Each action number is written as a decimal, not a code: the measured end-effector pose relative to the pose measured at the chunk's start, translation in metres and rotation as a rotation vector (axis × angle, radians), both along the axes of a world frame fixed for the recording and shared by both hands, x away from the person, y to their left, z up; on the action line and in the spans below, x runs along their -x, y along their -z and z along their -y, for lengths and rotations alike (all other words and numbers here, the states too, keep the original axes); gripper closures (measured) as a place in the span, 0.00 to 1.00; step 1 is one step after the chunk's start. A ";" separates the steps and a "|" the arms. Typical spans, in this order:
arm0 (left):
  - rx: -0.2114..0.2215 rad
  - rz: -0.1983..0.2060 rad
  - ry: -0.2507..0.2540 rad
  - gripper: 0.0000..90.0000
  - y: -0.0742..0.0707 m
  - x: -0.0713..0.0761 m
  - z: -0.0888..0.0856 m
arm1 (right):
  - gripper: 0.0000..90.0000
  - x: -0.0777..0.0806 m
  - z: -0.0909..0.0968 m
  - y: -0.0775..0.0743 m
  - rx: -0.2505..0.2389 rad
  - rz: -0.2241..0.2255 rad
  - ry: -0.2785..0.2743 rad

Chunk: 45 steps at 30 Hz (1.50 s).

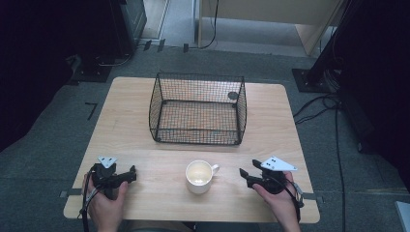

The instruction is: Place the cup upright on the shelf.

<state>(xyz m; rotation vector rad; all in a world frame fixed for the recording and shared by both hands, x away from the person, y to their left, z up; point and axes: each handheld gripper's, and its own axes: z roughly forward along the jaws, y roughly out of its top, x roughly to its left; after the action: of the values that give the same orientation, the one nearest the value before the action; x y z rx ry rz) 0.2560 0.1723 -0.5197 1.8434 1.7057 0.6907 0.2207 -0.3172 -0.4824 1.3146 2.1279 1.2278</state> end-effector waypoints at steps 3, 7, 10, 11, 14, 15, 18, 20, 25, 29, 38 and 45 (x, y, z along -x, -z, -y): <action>0.001 0.000 0.002 0.00 0.000 0.000 0.000 | 0.43 -0.002 -0.010 0.000 -0.015 -0.005 -0.041; 0.001 0.000 0.002 0.00 0.000 0.000 0.000 | 0.45 -0.003 -0.022 0.001 -0.030 -0.007 -0.083; 0.001 0.000 0.003 0.00 0.000 0.000 0.000 | 0.47 -0.003 -0.029 0.002 -0.032 -0.006 -0.114; 0.001 0.000 0.004 0.00 0.000 0.000 0.000 | 0.47 -0.003 -0.031 0.003 -0.032 -0.011 -0.123; 0.001 0.000 0.004 0.00 0.000 0.000 0.000 | 0.51 -0.004 -0.037 0.004 -0.036 -0.014 -0.150; 0.001 0.000 0.004 0.00 0.000 0.000 0.000 | 0.52 -0.005 -0.039 0.004 -0.038 -0.013 -0.159; 0.001 0.002 0.003 0.00 0.000 0.000 0.000 | 0.54 -0.008 -0.046 0.007 -0.046 -0.022 -0.186; 0.001 0.001 0.004 0.00 0.000 0.000 0.000 | 0.54 -0.008 -0.047 0.007 -0.044 -0.020 -0.188; 0.001 0.002 0.008 0.00 0.000 0.000 0.000 | 0.53 -0.013 -0.055 0.009 -0.034 -0.026 -0.203; 0.002 0.003 0.009 0.00 0.000 0.000 0.001 | 0.51 -0.016 -0.058 0.010 -0.027 -0.023 -0.216; 0.002 0.002 0.011 0.00 0.000 0.000 0.001 | 0.48 -0.017 -0.064 0.012 -0.041 -0.023 -0.276; 0.002 0.001 0.013 0.00 0.000 0.000 0.002 | 0.48 -0.014 -0.065 0.012 -0.049 -0.014 -0.277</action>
<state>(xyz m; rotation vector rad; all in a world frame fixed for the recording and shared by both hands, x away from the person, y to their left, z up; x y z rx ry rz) 0.2561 0.1706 -0.5199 1.8510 1.6911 0.6846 0.2348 -0.2522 -0.4943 1.0758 2.3638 1.3877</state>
